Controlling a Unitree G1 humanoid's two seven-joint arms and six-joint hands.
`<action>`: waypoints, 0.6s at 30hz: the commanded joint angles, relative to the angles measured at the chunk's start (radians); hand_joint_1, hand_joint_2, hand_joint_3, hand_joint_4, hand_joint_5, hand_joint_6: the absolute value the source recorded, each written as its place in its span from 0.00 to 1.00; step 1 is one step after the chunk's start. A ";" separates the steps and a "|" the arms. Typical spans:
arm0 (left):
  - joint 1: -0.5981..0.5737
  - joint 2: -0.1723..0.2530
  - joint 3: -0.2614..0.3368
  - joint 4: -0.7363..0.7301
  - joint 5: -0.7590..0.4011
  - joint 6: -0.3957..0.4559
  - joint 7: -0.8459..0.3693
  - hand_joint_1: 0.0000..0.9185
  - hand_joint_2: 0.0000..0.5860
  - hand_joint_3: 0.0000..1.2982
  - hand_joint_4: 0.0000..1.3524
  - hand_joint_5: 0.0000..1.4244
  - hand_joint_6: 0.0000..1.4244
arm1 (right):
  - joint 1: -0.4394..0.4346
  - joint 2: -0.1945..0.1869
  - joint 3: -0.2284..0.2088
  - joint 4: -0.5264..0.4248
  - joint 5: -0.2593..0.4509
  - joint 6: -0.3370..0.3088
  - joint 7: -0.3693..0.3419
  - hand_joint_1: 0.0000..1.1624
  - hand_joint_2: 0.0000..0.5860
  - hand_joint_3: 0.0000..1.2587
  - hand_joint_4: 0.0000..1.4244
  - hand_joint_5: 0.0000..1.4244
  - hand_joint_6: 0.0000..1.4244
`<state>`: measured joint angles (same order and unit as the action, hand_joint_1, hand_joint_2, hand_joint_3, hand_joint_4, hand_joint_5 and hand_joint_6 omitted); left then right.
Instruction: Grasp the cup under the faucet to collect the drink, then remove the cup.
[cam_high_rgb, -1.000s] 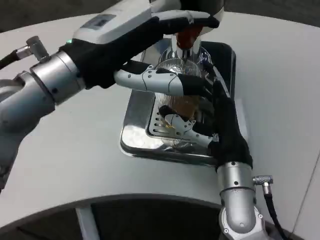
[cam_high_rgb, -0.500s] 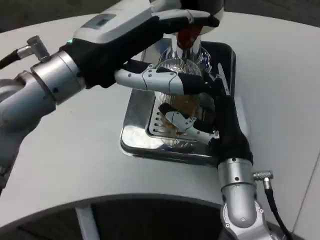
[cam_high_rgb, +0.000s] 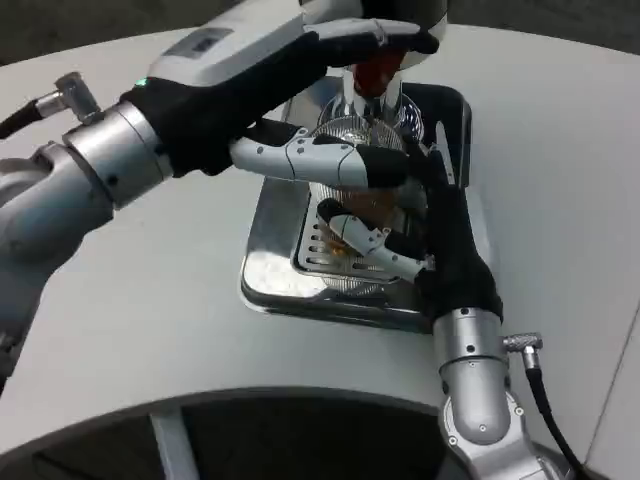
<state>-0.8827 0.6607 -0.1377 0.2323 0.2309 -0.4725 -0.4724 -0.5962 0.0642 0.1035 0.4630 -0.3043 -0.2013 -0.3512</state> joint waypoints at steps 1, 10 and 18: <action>0.026 0.002 -0.036 0.025 0.043 0.012 -0.037 0.00 0.03 0.25 0.12 0.16 0.00 | 0.002 0.006 0.003 0.020 0.006 0.010 0.005 0.70 0.27 0.00 0.07 0.08 0.12; 0.030 0.001 -0.034 0.019 0.043 0.017 -0.036 0.00 0.03 0.25 0.12 0.16 0.00 | -0.012 0.014 0.012 0.036 0.000 0.015 0.004 0.70 0.27 0.00 0.07 0.08 0.12; 0.033 0.004 -0.030 0.013 0.045 0.023 -0.033 0.00 0.03 0.25 0.12 0.16 0.00 | -0.031 0.015 0.023 0.058 -0.007 0.027 0.000 0.70 0.27 0.00 0.09 0.09 0.12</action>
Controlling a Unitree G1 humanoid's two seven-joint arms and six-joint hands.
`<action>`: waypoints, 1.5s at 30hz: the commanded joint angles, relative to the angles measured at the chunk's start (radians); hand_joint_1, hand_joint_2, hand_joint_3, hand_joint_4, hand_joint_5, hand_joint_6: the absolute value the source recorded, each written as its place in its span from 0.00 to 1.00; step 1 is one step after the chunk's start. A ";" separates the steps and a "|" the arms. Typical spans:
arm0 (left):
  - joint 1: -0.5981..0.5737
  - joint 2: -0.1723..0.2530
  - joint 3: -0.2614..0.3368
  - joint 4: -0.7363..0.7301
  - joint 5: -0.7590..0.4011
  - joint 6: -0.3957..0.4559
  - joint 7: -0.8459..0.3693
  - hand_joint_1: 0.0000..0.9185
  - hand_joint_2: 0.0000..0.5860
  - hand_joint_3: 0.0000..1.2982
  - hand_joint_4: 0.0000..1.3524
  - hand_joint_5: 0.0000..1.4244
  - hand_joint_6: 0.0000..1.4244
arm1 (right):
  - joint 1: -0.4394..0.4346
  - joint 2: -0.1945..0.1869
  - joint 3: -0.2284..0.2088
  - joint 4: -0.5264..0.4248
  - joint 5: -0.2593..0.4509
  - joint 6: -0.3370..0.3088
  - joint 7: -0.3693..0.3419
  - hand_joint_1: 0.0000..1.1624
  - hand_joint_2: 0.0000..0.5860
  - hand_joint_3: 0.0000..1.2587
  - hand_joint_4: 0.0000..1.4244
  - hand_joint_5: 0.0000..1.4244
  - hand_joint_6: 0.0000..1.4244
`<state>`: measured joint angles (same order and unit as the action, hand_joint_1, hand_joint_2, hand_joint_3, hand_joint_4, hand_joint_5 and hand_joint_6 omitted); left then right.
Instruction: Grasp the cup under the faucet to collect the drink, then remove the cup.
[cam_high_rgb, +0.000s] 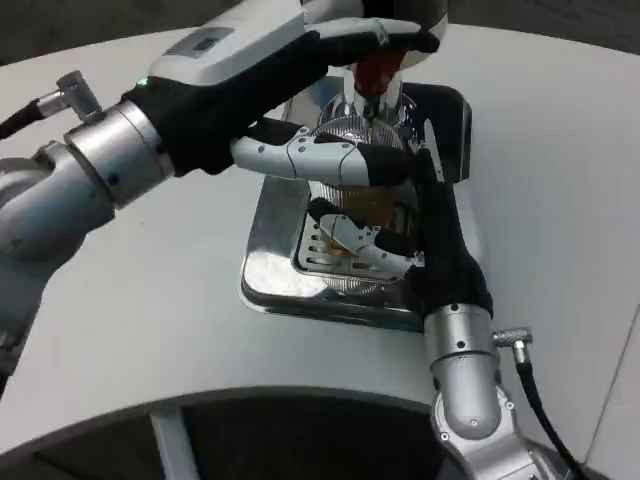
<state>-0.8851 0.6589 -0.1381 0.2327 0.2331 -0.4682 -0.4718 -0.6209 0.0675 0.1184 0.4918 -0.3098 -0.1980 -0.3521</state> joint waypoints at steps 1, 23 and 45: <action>0.036 0.006 -0.030 0.012 0.043 0.019 -0.034 0.00 0.03 0.25 0.12 0.16 0.00 | -0.009 0.012 0.008 0.032 -0.001 0.024 0.000 0.70 0.27 0.00 0.09 0.09 0.12; 0.063 0.000 -0.019 -0.028 0.036 0.068 -0.022 0.00 0.03 0.24 0.12 0.16 0.00 | -0.024 0.012 0.005 0.062 -0.013 0.041 -0.061 0.73 0.28 0.15 0.24 0.26 0.22; 0.122 -0.070 0.055 -0.050 -0.167 0.269 -0.049 0.00 0.05 0.13 0.01 0.09 0.00 | -0.043 0.008 0.004 0.121 -0.015 0.012 -0.095 0.75 0.28 0.25 0.31 0.35 0.29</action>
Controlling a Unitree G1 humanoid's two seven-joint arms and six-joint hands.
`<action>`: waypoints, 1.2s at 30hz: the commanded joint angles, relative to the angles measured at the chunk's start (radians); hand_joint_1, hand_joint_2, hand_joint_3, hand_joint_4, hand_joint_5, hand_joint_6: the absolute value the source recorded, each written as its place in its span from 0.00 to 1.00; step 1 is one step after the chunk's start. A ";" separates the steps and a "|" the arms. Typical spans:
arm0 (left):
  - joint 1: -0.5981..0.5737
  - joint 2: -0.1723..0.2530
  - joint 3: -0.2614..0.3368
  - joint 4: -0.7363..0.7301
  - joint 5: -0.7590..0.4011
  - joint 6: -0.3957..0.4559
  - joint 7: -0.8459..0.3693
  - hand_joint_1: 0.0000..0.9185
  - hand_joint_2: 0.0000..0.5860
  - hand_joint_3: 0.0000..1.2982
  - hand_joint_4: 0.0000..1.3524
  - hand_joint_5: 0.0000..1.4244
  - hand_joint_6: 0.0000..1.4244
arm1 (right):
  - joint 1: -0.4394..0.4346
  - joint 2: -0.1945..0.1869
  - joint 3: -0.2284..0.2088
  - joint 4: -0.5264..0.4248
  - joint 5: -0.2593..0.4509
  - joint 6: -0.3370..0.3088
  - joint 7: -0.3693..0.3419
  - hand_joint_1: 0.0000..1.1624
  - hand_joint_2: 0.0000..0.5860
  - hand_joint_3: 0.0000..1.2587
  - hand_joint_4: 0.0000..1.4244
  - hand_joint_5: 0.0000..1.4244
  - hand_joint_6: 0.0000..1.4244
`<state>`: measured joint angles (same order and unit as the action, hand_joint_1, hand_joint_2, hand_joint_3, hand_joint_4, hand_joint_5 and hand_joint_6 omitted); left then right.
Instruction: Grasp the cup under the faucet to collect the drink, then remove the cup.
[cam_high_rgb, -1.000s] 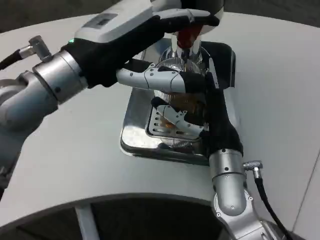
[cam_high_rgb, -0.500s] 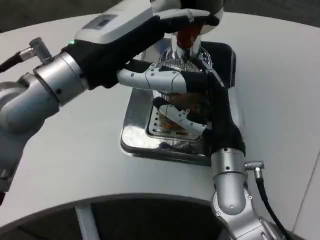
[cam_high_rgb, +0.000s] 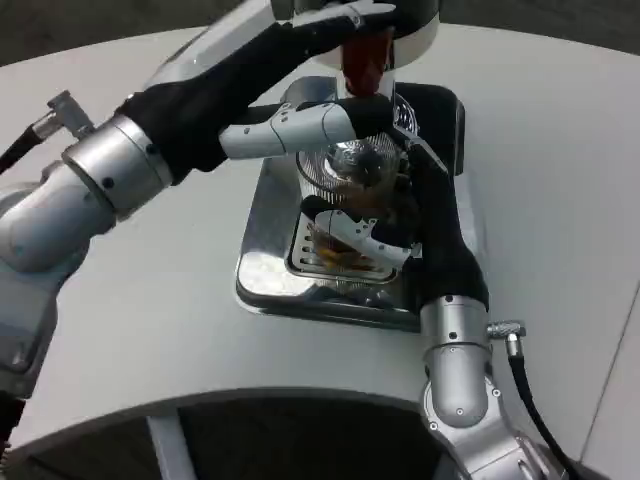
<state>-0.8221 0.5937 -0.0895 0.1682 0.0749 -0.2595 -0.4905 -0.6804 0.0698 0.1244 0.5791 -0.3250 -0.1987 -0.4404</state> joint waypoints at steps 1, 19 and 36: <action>0.061 -0.006 0.008 0.014 -0.014 0.065 -0.030 0.00 0.05 0.13 0.00 0.08 0.00 | 0.016 0.006 -0.001 0.036 0.000 0.011 -0.008 0.75 0.28 0.25 0.31 0.35 0.29; 0.105 -0.035 0.065 -0.056 -0.063 0.132 -0.025 0.00 0.05 0.11 0.00 0.06 0.00 | 0.029 0.001 0.009 0.011 -0.017 0.007 -0.029 0.77 0.27 0.35 0.37 0.43 0.40; 0.201 -0.020 0.141 -0.241 -0.130 0.247 -0.032 0.00 0.05 0.11 0.00 0.06 0.00 | 0.086 0.003 0.022 -0.064 -0.038 0.021 -0.025 0.79 0.27 0.43 0.42 0.51 0.48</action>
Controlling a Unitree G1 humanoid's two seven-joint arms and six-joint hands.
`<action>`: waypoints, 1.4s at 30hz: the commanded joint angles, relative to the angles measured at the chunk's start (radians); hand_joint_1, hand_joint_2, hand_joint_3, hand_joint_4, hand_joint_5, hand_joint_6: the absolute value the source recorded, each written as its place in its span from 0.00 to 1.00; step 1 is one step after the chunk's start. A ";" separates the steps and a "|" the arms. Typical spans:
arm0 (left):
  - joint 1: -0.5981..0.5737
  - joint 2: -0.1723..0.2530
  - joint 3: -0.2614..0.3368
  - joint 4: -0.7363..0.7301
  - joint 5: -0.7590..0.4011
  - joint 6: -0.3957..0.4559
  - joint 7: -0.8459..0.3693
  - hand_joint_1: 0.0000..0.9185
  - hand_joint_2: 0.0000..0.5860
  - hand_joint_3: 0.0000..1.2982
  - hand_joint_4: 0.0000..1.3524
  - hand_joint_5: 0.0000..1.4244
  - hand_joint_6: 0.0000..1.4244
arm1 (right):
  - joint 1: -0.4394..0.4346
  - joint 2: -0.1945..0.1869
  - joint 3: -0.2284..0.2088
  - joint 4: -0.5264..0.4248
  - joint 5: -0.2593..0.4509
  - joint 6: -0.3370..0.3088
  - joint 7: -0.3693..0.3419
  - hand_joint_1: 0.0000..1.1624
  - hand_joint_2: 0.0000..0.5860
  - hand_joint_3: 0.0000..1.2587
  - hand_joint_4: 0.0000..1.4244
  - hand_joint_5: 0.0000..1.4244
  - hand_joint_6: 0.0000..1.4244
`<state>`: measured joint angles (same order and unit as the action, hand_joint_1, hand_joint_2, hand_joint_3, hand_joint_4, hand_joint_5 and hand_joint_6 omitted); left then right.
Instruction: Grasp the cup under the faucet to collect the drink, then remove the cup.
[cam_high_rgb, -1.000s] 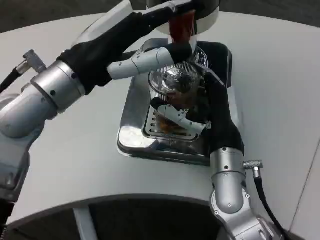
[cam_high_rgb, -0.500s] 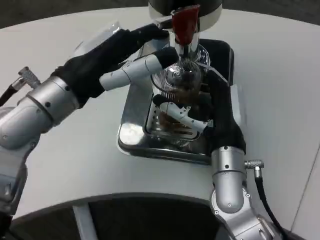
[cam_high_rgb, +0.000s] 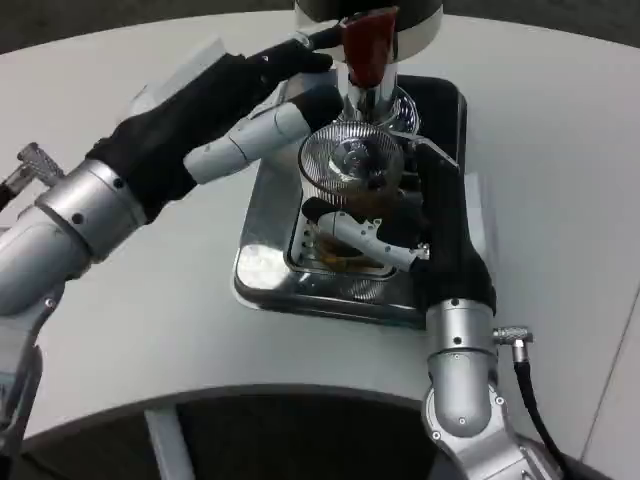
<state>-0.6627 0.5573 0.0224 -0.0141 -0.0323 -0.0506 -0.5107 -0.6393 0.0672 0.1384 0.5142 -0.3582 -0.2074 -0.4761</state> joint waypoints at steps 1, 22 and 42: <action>0.052 0.020 0.038 -0.078 -0.028 0.049 -0.012 0.00 0.05 0.11 0.00 0.06 0.00 | 0.047 0.006 0.009 -0.001 -0.005 0.030 0.011 0.79 0.27 0.43 0.42 0.51 0.48; 0.251 0.072 0.200 -0.296 -0.077 0.150 -0.003 0.00 0.06 0.11 0.00 0.06 0.00 | 0.071 0.002 0.020 -0.048 -0.016 0.042 0.007 0.79 0.27 0.47 0.45 0.55 0.52; 0.423 0.135 0.309 -0.338 -0.098 0.089 -0.034 0.00 0.05 0.11 0.00 0.06 0.00 | 0.189 -0.020 0.044 -0.287 -0.035 0.082 0.072 0.79 0.27 0.48 0.45 0.57 0.54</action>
<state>-0.2652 0.6717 0.3206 -0.3343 -0.1269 0.0671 -0.5317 -0.4791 0.0370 0.1718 0.2749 -0.3866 -0.1288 -0.4150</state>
